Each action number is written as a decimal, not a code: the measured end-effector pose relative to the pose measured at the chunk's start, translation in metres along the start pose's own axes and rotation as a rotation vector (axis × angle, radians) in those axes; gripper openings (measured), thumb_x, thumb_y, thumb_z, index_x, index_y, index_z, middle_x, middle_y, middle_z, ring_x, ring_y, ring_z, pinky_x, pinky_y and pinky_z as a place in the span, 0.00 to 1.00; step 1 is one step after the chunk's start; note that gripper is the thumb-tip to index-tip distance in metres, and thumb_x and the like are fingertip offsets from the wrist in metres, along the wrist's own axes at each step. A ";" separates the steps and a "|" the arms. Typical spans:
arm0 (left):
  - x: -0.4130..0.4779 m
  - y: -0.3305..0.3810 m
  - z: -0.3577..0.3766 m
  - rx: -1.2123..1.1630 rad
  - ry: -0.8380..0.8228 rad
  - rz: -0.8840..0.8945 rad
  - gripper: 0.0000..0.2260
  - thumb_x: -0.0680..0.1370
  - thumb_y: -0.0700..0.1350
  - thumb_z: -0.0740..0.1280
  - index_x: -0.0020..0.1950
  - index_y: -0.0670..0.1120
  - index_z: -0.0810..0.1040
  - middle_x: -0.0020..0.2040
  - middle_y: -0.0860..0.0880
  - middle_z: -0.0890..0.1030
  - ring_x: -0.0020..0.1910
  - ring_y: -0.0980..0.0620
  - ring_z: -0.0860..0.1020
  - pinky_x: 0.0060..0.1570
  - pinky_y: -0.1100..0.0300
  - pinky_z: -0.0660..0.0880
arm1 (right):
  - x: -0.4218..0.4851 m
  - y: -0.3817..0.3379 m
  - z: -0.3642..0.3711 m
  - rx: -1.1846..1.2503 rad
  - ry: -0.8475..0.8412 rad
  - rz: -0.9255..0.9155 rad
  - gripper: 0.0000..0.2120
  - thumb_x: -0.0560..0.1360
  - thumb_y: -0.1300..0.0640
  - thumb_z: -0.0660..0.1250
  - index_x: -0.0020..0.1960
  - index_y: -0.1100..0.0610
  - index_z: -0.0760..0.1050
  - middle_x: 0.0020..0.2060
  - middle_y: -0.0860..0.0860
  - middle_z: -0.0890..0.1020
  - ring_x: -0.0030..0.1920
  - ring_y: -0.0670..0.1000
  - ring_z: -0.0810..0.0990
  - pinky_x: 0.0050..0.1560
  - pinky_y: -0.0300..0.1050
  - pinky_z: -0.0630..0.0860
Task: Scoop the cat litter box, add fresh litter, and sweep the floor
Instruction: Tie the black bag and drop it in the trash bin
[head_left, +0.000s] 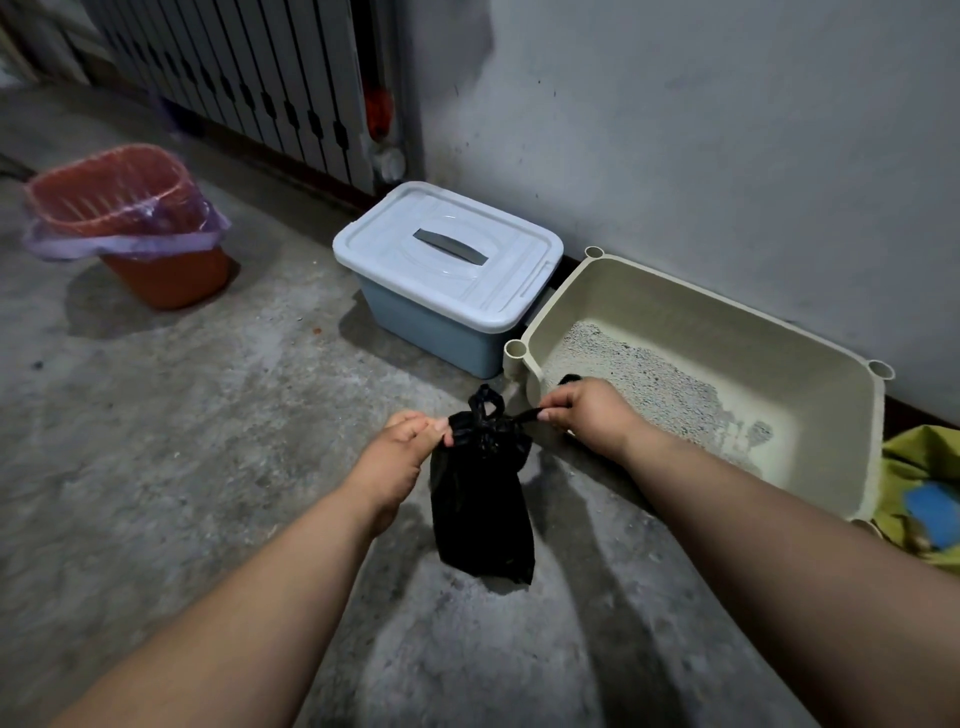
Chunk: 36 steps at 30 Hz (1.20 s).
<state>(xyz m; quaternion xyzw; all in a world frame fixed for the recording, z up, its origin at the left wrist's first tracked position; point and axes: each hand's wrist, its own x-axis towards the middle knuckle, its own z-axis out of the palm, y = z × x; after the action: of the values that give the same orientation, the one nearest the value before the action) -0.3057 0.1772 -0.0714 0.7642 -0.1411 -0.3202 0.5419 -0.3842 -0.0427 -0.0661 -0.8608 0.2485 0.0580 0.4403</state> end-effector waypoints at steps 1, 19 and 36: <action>0.000 0.001 0.000 -0.033 0.002 -0.031 0.13 0.80 0.45 0.60 0.35 0.48 0.75 0.60 0.44 0.70 0.57 0.55 0.70 0.56 0.62 0.62 | 0.003 -0.004 -0.001 -0.086 -0.007 -0.023 0.07 0.73 0.64 0.69 0.50 0.56 0.82 0.39 0.51 0.80 0.40 0.38 0.80 0.44 0.32 0.71; 0.035 0.022 0.003 -0.364 0.146 -0.121 0.20 0.78 0.63 0.52 0.56 0.55 0.77 0.55 0.55 0.78 0.55 0.56 0.72 0.47 0.61 0.64 | 0.037 -0.040 0.055 -0.248 0.067 -0.277 0.09 0.66 0.63 0.69 0.44 0.53 0.76 0.42 0.53 0.82 0.46 0.56 0.80 0.48 0.50 0.77; -0.088 0.110 -0.089 -0.616 0.254 -0.449 0.18 0.80 0.60 0.53 0.62 0.55 0.74 0.56 0.56 0.76 0.55 0.60 0.74 0.42 0.67 0.66 | -0.033 -0.216 0.041 0.085 0.015 0.030 0.08 0.66 0.54 0.73 0.42 0.54 0.77 0.35 0.52 0.82 0.36 0.57 0.82 0.36 0.56 0.80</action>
<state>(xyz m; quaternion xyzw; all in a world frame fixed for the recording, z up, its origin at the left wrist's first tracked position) -0.3005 0.2514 0.0782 0.6112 0.1999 -0.3609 0.6754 -0.3048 0.1078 0.0769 -0.8380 0.2667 0.0475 0.4737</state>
